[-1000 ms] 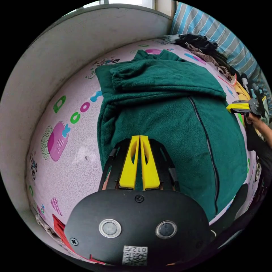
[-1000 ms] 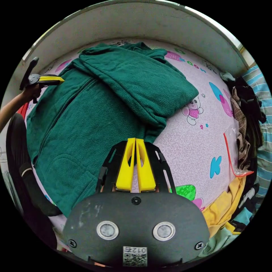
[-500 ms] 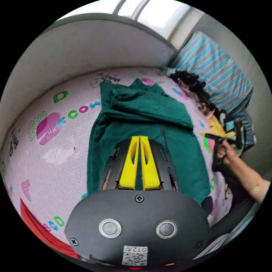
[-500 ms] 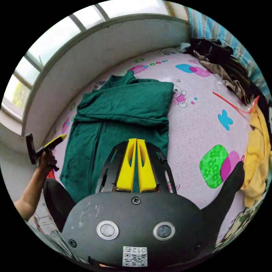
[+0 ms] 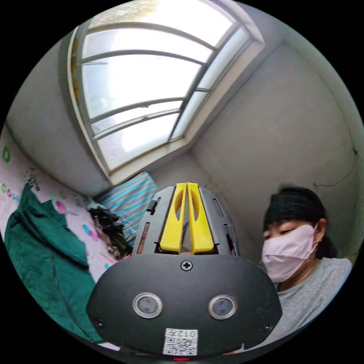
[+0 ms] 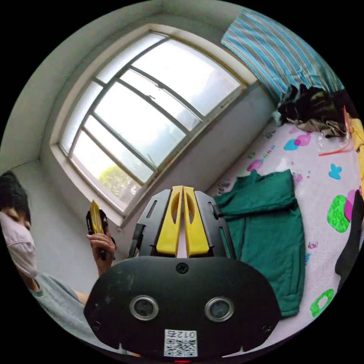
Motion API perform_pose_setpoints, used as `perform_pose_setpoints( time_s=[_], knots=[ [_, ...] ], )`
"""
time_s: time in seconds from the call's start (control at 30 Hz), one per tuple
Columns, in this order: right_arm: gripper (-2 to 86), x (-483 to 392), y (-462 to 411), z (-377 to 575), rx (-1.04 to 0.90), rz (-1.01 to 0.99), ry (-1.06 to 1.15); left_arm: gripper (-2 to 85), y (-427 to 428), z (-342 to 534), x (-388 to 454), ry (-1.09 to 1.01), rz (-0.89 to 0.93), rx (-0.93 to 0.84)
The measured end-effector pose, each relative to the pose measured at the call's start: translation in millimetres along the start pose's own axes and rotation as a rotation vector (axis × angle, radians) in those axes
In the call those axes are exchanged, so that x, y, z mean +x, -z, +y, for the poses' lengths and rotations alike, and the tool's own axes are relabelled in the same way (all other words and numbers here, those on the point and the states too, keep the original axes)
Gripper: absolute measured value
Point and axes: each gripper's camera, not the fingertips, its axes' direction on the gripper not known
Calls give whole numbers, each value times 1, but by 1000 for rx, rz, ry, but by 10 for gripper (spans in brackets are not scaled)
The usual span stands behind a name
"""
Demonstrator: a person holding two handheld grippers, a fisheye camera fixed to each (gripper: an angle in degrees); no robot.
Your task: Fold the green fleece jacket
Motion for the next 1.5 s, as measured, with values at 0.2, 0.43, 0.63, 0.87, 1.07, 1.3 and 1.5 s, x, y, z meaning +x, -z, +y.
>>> perform_pose_setpoints(
  time_s=[0.2, 0.43, 0.63, 0.87, 1.07, 1.3, 1.5],
  knots=[
    [-9, -91, 97, 23, 163, -377, 161, 6, 22, 3, 99, -42, 161, -1],
    [-9, -126, 157, 61, 178, -682, 235, 5, 42, 9, 150, -15, 299, -62],
    [-9, -128, 184, 82, 151, -787, 253, 4, 53, 13, 179, -57, 370, -93],
    [-9, -129, 199, 96, 149, -781, 329, 4, 63, 15, 195, -130, 361, -60],
    [-9, -134, 195, 97, 134, -750, 409, 3, 57, 15, 210, -244, 340, -61],
    [-9, -144, 176, 87, 132, -786, 516, 4, 25, 6, 217, -369, 359, -89],
    [-9, -155, 154, 80, 183, -714, 637, 4, -1, 1, 210, -462, 334, -89]
  ],
)
